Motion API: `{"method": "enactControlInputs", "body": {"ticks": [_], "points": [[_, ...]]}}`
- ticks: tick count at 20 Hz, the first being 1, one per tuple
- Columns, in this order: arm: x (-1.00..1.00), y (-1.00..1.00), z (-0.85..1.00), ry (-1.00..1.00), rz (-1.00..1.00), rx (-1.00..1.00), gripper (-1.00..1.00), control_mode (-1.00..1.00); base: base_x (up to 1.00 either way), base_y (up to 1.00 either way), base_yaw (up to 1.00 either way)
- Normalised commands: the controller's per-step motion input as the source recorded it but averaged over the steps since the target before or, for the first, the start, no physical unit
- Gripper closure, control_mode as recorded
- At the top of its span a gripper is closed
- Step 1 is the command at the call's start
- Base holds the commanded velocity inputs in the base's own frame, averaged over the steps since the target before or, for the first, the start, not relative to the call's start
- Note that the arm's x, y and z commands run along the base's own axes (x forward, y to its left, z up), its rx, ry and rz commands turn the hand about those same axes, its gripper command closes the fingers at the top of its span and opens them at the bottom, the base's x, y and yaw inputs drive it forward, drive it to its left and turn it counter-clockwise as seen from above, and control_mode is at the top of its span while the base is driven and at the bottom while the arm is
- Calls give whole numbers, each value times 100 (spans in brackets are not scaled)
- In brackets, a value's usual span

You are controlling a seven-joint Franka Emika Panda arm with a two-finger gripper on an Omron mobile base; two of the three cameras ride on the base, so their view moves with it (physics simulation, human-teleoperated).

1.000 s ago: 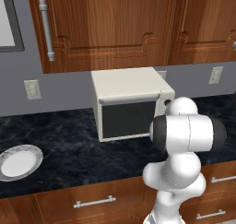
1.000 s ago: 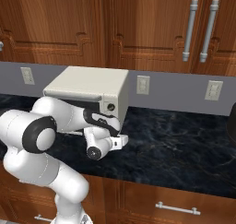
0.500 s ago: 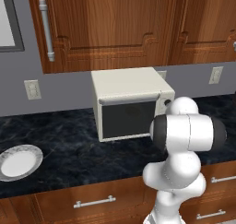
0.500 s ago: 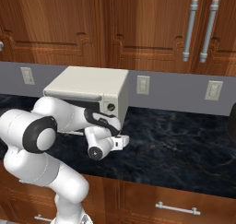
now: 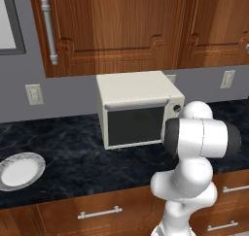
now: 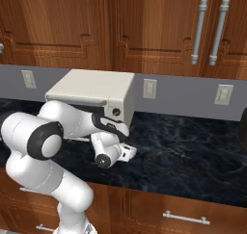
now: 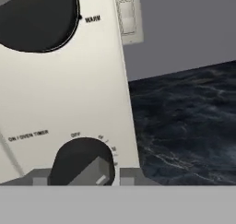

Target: Pick up the bagel from the plate, place it on the toaster oven rack, close the door, and set the timer.

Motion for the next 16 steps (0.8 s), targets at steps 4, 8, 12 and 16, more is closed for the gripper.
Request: {"method": "enactControlInputs", "body": {"ticks": [4,8,12,16], "points": [[-2,-22,2,4,-21,30,100,-100,0,0,0],[0,-18,14,7,-21,32,100,-100,0,0,0],[0,-13,44,7,-18,35,100,-100,0,0,0],[0,-1,67,9,-13,39,100,-100,0,0,0]]}}
